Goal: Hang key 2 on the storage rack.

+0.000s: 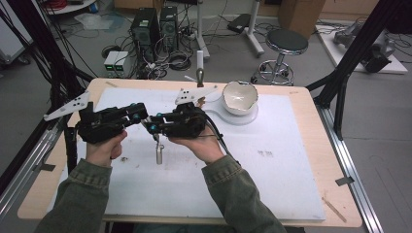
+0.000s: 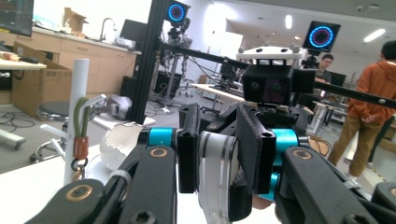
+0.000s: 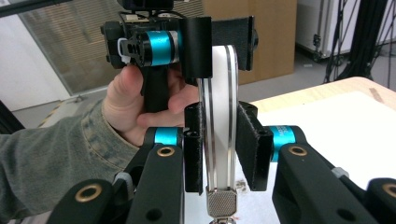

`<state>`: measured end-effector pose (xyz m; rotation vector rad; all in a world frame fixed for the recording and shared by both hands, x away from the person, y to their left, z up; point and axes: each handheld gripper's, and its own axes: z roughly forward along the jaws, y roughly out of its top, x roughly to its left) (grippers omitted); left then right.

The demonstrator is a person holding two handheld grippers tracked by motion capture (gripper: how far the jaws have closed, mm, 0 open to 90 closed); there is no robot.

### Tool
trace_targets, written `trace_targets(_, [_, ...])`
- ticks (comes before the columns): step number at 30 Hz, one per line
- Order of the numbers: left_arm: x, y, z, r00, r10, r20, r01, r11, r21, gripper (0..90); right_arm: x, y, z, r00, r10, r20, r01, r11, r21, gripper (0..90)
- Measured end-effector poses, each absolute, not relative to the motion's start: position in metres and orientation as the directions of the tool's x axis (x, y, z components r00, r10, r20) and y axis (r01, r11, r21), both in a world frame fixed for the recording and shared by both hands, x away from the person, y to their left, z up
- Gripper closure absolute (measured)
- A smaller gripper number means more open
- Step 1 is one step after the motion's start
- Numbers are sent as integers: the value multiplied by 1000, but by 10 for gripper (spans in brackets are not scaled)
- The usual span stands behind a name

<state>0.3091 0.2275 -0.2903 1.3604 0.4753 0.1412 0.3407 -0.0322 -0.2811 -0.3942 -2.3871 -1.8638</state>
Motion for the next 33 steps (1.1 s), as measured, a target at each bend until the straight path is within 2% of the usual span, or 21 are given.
trace_targets(6, [313, 227, -293, 897, 363, -253, 194, 191, 962, 726, 342, -31, -286, -961, 134, 243, 267, 211, 940, 638])
trace_targets(13, [314, 229, -292, 892, 374, -254, 190, 200, 961, 729, 342, -34, -286, -960, 154, 234, 265, 232, 936, 412])
trace_targets(20, [315, 232, -292, 877, 400, -264, 195, 206, 959, 728, 342, -43, -288, -942, 255, 219, 280, 237, 930, 175])
trace_targets(21, [316, 232, -292, 876, 405, -263, 194, 203, 960, 728, 342, -46, -288, -935, 286, 210, 281, 234, 931, 119])
trace_targets(25, [317, 232, -292, 869, 424, -255, 189, 192, 963, 728, 342, -56, -290, -914, 356, 196, 280, 203, 938, 83])
trace_targets(27, [317, 232, -292, 867, 432, -250, 186, 187, 965, 728, 341, -61, -291, -901, 390, 193, 288, 202, 936, 11])
trace_targets(33, [319, 231, -292, 861, 448, -240, 180, 172, 968, 728, 340, -77, -291, -883, 435, 178, 283, 190, 940, 10])
